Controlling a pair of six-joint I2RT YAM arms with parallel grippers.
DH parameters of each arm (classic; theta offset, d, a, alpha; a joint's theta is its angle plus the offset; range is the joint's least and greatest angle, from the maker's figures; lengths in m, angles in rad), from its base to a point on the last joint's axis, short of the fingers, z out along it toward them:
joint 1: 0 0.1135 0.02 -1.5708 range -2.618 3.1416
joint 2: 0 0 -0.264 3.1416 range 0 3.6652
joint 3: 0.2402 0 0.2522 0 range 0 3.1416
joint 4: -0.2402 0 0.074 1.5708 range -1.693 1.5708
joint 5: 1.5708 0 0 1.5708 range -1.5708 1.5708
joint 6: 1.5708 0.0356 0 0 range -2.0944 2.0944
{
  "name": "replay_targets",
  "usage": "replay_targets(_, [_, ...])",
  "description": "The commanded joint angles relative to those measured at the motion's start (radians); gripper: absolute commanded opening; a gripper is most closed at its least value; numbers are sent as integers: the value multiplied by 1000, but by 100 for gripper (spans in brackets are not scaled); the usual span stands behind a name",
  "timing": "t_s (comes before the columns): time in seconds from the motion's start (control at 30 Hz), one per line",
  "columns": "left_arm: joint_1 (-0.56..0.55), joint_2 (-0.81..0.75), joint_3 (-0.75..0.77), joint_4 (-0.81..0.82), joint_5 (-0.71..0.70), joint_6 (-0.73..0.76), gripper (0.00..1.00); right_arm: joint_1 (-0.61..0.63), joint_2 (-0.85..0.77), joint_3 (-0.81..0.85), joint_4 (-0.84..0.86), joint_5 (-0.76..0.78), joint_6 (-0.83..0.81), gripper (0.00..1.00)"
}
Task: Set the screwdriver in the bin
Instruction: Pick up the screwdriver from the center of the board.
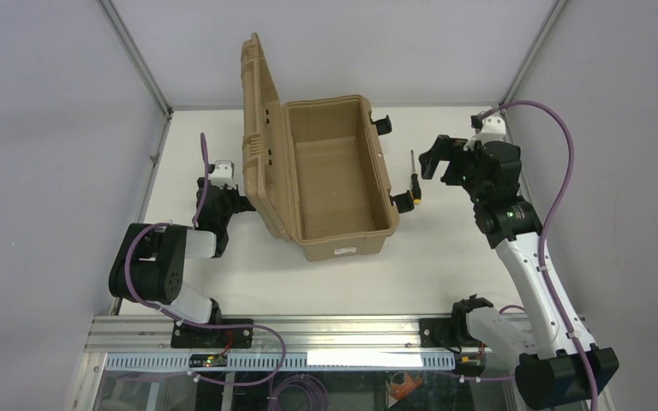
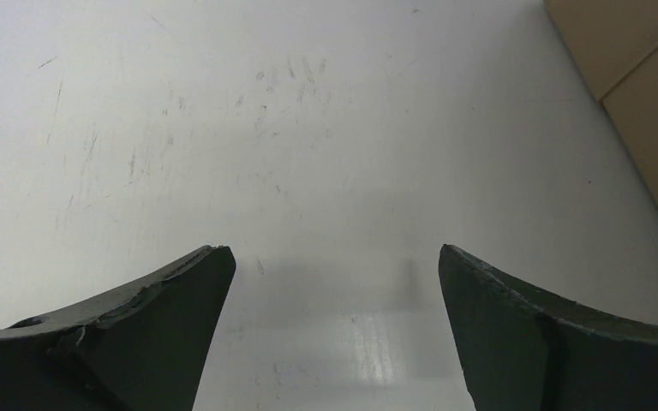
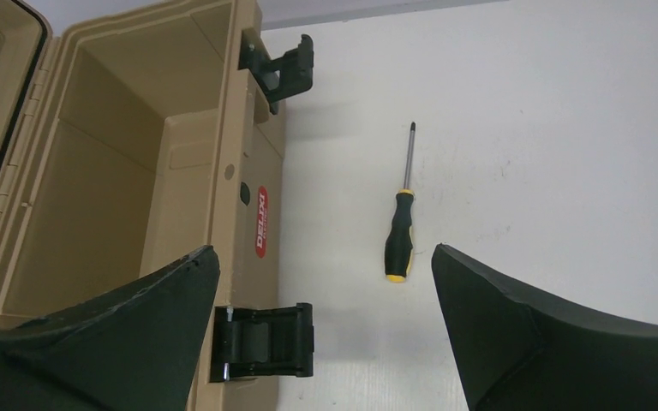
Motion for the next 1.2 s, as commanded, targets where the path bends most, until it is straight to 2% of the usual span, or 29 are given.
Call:
replay_targets(0.0, [11,-31,-3,29,16,-7,99,-4,18,108,-18,-45,10,99])
replay_targets(0.43, [10,-31,-4,28,16,-7,99,-4,196,415,-255,-58,23,99])
replay_targets(0.8, [11,-31,-4,28,16,-8,99,-4,475,654,-469,6,37,99])
replay_targets(1.17, [11,-31,-4,28,16,-9,99,-4,742,777,-602,59,64,99])
